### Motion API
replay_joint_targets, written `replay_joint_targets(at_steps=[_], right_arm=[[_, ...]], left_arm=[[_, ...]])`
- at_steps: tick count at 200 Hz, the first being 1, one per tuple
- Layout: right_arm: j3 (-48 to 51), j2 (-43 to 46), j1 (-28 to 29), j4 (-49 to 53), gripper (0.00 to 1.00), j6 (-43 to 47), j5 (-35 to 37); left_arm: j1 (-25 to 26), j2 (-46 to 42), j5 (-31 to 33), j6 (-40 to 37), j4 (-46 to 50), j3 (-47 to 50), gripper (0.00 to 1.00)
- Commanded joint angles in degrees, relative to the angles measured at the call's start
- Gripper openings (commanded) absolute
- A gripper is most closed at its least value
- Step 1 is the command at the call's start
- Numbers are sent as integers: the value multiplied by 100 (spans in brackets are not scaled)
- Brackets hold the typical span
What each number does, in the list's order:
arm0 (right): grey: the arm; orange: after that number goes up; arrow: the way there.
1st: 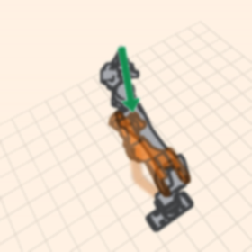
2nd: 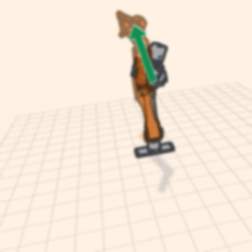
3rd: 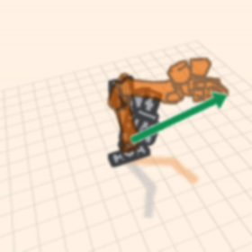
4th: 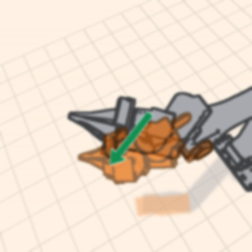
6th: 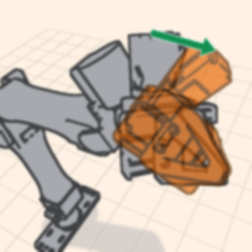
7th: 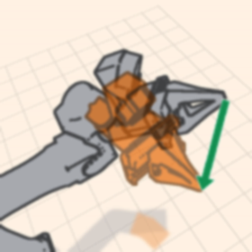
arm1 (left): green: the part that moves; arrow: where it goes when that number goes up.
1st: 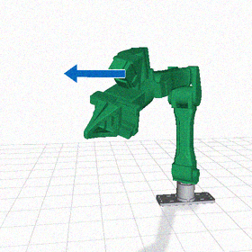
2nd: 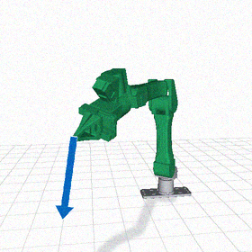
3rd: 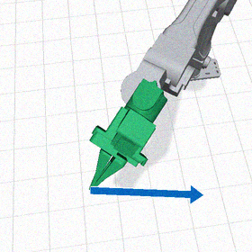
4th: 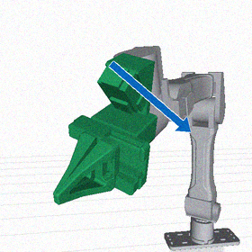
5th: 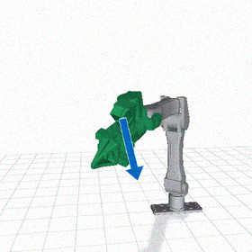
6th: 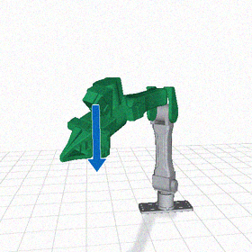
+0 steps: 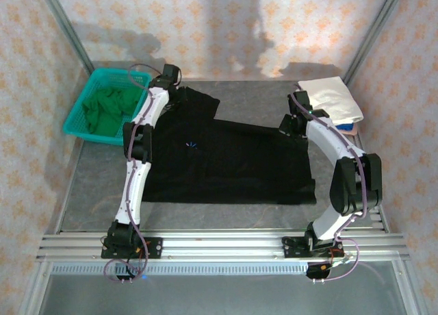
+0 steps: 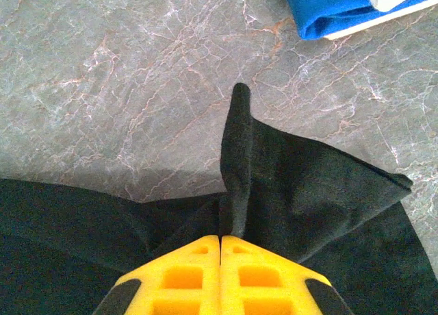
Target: Fold and stack the t-shirts
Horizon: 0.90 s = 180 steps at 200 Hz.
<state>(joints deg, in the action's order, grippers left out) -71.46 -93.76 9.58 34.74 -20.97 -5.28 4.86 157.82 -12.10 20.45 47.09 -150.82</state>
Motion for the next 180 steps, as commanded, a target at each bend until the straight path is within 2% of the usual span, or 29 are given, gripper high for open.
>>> replay_joint_targets(at_steps=[1, 22, 34, 55, 80, 94, 143, 152, 162, 174, 180], right_arm=[[-112, 66, 0, 268, 0, 19, 269], [-180, 67, -1, 403, 0, 26, 312], [-123, 156, -3, 502, 0, -34, 408], [267, 395, -1, 671, 0, -315, 458], [965, 728, 0, 676, 0, -631, 728], [1206, 850, -19, 729, 0, -770, 917], [1981, 1201, -18, 454, 0, -1043, 350], [2077, 1242, -18, 501, 6, -1049, 280], [2141, 1305, -19, 613, 10, -1073, 272], [2193, 1430, -25, 671, 15, -1092, 272], [2193, 1511, -27, 727, 21, -1102, 306]], left_arm=[[-27, -817, -310, -169, 391, 333, 0], [-38, -1628, -444, -242, 243, 1116, 0], [-37, -2285, -530, -243, -35, 1959, 0], [-2, -3747, -847, -249, -950, 4111, 0], [11, -5595, -753, -97, -1985, 6754, 0], [53, -6354, -754, -75, -2486, 7896, 0], [495, -7591, -48, 341, -2956, 10130, 0], [557, -7725, -126, 420, -3020, 10419, 0], [582, -7853, -117, 566, -3098, 10713, 18], [586, -7991, -91, 618, -3075, 10898, 27], [584, -8034, 70, 637, -2981, 10899, 35]])
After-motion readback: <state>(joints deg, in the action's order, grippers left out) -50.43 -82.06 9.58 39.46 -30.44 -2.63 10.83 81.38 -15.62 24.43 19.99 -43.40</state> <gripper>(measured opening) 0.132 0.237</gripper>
